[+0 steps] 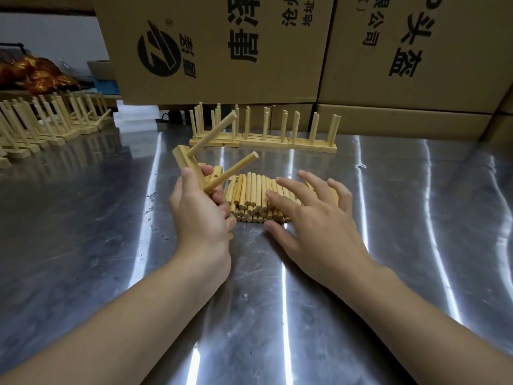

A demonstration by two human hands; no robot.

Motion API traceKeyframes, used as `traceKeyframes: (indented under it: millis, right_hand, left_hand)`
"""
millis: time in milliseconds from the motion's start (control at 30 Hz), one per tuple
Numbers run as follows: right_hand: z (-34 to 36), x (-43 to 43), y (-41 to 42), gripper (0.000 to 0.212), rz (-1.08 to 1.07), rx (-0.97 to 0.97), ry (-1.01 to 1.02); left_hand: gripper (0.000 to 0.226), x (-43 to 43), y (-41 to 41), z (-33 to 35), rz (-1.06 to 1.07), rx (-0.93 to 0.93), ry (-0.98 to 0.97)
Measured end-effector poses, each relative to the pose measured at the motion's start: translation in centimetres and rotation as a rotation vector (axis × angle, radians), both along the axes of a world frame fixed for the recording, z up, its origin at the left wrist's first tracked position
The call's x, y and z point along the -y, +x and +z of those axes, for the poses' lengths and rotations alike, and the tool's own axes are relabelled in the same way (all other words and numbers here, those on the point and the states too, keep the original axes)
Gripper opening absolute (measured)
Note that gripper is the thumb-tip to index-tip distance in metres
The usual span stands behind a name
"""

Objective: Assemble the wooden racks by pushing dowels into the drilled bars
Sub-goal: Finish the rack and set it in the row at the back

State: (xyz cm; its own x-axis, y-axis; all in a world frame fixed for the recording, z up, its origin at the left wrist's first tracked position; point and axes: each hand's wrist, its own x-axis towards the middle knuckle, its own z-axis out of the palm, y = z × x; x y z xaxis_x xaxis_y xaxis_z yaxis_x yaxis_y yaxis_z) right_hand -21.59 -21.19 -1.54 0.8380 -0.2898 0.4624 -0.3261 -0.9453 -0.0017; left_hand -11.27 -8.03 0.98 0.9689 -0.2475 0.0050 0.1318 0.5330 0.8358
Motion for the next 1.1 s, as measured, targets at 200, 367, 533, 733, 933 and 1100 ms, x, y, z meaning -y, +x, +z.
traceKeyframes:
  millis: [200,367,533,733,933,1100]
  right_hand:
    - [-0.1,0.5,0.0,0.038,0.005,0.089,0.052]
    - [0.0,0.2,-0.1,0.042,0.029,0.072,0.039]
    - [0.1,-0.1,0.1,0.033,0.055,0.071,-0.029]
    - [0.0,-0.1,0.1,0.011,0.073,0.130,-0.063]
    - [0.4,0.0,-0.2,0.007,0.042,0.281,-0.052]
    - [1.1,1.1,-0.9,0.010,0.121,0.591,0.380]
  left_hand:
    - [0.039,0.2,-0.3,-0.1,-0.007,-0.012,0.025]
    - [0.038,0.3,-0.5,-0.1,-0.015,-0.019,0.029]
    - [0.037,0.4,-0.6,0.1,-0.019,-0.023,0.030]
    - [0.037,0.3,-0.8,0.1,-0.018,-0.020,0.044]
    - [0.037,0.2,-0.7,0.0,-0.044,-0.019,0.051]
    - [0.035,-0.4,0.2,0.1,-0.139,-0.046,0.040]
